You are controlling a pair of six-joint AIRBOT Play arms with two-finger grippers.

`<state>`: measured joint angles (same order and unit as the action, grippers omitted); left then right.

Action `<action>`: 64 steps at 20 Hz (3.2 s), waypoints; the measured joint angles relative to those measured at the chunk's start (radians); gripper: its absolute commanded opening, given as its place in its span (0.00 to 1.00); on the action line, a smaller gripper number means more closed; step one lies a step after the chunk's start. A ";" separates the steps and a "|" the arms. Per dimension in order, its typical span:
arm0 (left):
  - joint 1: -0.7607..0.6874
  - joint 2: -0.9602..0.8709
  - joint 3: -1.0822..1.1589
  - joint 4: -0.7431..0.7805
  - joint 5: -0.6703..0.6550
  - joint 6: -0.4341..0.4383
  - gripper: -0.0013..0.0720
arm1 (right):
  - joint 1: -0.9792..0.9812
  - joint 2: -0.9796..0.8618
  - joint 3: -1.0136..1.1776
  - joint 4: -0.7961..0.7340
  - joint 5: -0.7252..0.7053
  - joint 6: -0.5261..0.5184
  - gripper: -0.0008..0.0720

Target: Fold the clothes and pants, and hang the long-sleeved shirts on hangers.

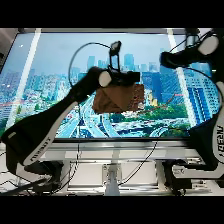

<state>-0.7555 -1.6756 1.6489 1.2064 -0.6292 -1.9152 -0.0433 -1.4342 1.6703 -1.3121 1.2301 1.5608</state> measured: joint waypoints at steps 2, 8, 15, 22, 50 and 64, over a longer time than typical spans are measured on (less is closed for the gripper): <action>-0.040 -0.037 0.000 -0.006 0.051 0.000 0.05 | -0.040 0.017 0.000 -0.002 0.019 -0.005 0.07; -0.113 -0.126 0.000 -0.012 0.167 0.000 0.98 | -0.091 0.034 -0.001 -0.022 0.055 -0.011 0.07; -0.101 -0.072 0.000 -0.010 0.175 0.092 0.97 | -0.100 0.022 -0.006 -0.080 0.061 -0.029 0.06; 0.044 0.125 0.000 0.095 -0.089 0.232 0.70 | -0.144 -0.047 -0.249 0.185 0.085 -0.364 0.30; 0.183 0.201 0.000 0.154 -0.232 0.256 0.70 | -0.037 -0.358 -0.435 0.617 -0.138 -0.420 0.86; 0.187 0.201 0.000 0.156 -0.232 0.284 0.70 | 0.091 -0.347 -0.438 0.686 -0.263 -0.511 0.06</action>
<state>-0.5682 -1.4746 1.6493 1.3624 -0.8612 -1.6310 0.0479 -1.7809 1.2327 -0.6266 0.9672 1.0496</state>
